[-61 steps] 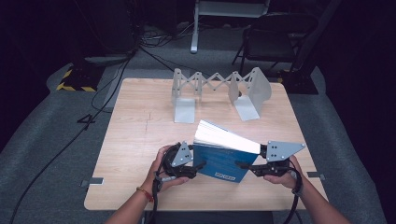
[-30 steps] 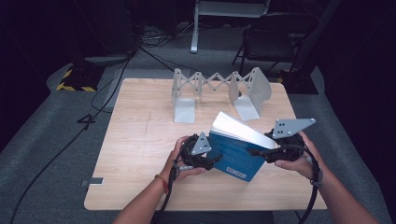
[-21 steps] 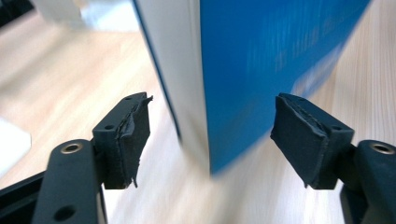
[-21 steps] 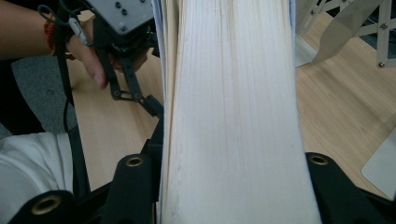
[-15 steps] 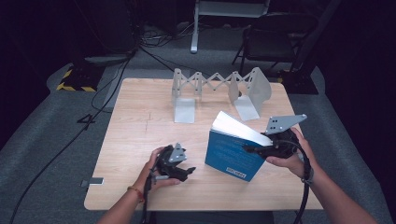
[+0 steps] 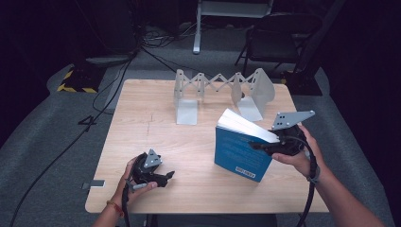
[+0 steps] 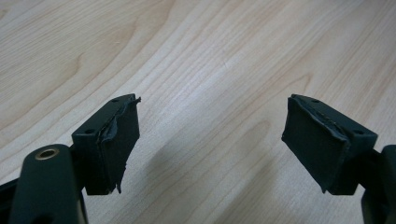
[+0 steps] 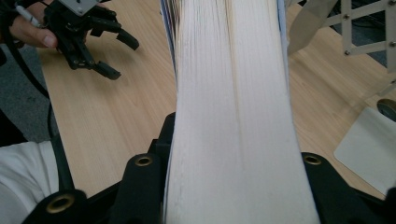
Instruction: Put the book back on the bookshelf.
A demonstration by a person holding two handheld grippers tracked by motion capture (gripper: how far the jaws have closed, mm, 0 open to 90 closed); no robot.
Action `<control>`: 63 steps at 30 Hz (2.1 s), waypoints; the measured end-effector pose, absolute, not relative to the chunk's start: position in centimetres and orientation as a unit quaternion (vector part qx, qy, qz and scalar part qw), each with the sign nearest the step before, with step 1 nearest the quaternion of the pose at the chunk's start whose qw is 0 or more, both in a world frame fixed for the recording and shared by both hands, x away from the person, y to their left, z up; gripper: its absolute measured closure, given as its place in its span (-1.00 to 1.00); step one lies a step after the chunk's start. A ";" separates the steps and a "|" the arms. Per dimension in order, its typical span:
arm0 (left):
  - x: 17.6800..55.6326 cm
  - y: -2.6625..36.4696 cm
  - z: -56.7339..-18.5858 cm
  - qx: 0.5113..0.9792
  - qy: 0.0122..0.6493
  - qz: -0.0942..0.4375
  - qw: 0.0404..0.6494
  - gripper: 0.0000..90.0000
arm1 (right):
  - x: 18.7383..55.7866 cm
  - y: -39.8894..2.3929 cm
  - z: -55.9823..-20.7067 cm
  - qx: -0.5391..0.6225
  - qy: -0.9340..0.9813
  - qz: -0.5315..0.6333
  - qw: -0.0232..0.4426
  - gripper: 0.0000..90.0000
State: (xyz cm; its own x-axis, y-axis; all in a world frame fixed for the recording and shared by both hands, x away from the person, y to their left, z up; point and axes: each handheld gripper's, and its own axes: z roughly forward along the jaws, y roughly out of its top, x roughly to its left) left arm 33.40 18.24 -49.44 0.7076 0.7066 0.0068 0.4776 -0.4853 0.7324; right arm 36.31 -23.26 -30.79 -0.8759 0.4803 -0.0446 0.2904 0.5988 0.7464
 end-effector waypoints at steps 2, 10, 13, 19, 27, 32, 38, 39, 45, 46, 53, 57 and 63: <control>33.4 18.1 -49.5 0.850 0.349 0.159 0.360 -0.59 | 36.5 -23.7 -30.6 0.228 0.882 0.391 0.128 0.35; 33.9 18.6 -50.0 0.843 0.374 0.151 0.356 -0.60 | 37.2 -26.3 -29.1 0.260 0.879 0.368 0.156 0.35; 34.2 18.5 -50.3 0.848 0.379 0.153 0.339 -0.62 | 37.9 -27.8 -28.4 0.283 0.871 0.363 0.170 0.35; 34.6 18.6 -50.4 0.851 0.372 0.141 0.344 -0.64 | 39.1 -29.8 -27.4 0.318 0.854 0.367 0.187 0.35; 34.6 18.5 -50.4 0.851 0.371 0.139 0.344 -0.65 | 40.8 -30.7 -26.5 0.357 0.833 0.365 0.213 0.35; 34.6 18.6 -50.4 0.852 0.370 0.139 0.344 -0.65 | 41.6 -30.7 -26.2 0.366 0.830 0.360 0.217 0.35; 34.6 18.6 -50.4 0.852 0.370 0.139 0.343 -0.66 | 43.0 -30.5 -25.5 0.381 0.817 0.365 0.234 0.35; 34.6 18.6 -50.4 0.852 0.370 0.139 0.343 -0.66 | 43.0 -30.5 -25.5 0.381 0.817 0.365 0.234 0.35; 34.8 18.4 -50.4 0.852 0.370 0.144 0.341 -0.68 | 43.9 -29.8 -24.9 0.378 0.808 0.377 0.250 0.35; 34.8 18.4 -50.5 0.850 0.373 0.144 0.342 -0.68 | 44.0 -29.8 -24.8 0.380 0.806 0.379 0.250 0.35; 34.9 18.4 -50.5 0.852 0.372 0.141 0.342 -0.69 | 45.5 -29.2 -24.6 0.387 0.799 0.386 0.251 0.35; 35.0 18.4 -50.4 0.853 0.370 0.143 0.340 -0.70 | 46.3 -29.3 -24.4 0.395 0.793 0.389 0.254 0.35; 35.0 18.4 -50.4 0.853 0.370 0.142 0.339 -0.71 | 47.8 -29.2 -24.1 0.402 0.790 0.384 0.259 0.35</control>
